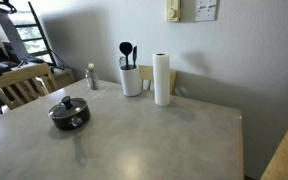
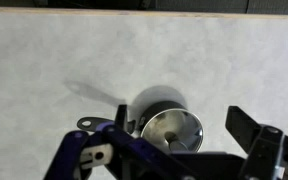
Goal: Take the lid off the pot and place it on the table
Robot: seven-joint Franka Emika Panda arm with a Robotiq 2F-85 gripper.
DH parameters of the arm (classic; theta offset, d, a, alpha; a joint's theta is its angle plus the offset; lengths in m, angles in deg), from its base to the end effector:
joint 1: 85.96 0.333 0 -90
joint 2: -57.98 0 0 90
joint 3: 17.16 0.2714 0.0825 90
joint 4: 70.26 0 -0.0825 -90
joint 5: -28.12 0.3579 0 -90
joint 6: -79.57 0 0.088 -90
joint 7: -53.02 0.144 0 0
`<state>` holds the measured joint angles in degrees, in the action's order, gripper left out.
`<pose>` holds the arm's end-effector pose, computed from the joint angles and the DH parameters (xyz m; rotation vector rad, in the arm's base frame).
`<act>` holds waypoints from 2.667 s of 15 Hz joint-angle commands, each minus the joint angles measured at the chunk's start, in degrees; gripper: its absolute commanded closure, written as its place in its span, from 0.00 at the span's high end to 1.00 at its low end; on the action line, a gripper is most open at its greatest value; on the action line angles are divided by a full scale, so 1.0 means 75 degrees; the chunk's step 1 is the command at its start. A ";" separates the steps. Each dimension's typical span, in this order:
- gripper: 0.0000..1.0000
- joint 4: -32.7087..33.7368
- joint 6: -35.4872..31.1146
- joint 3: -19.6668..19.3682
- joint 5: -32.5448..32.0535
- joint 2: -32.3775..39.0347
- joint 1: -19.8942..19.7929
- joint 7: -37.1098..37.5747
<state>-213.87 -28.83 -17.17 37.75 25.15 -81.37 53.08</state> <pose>0.3659 0.0476 0.4098 -2.9839 -0.0335 0.0715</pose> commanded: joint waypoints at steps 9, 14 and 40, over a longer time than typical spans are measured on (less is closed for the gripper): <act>1.00 0.0015 0.0023 0.0065 0.0034 0.0003 -0.0079 -0.0034; 1.00 -0.0178 -0.0750 0.0267 -0.0100 0.0174 -0.0073 0.0042; 1.00 0.1912 -0.2873 0.0473 -0.1644 0.3834 0.0624 -0.3714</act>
<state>-206.19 -50.95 -14.39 27.08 46.13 -77.25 29.16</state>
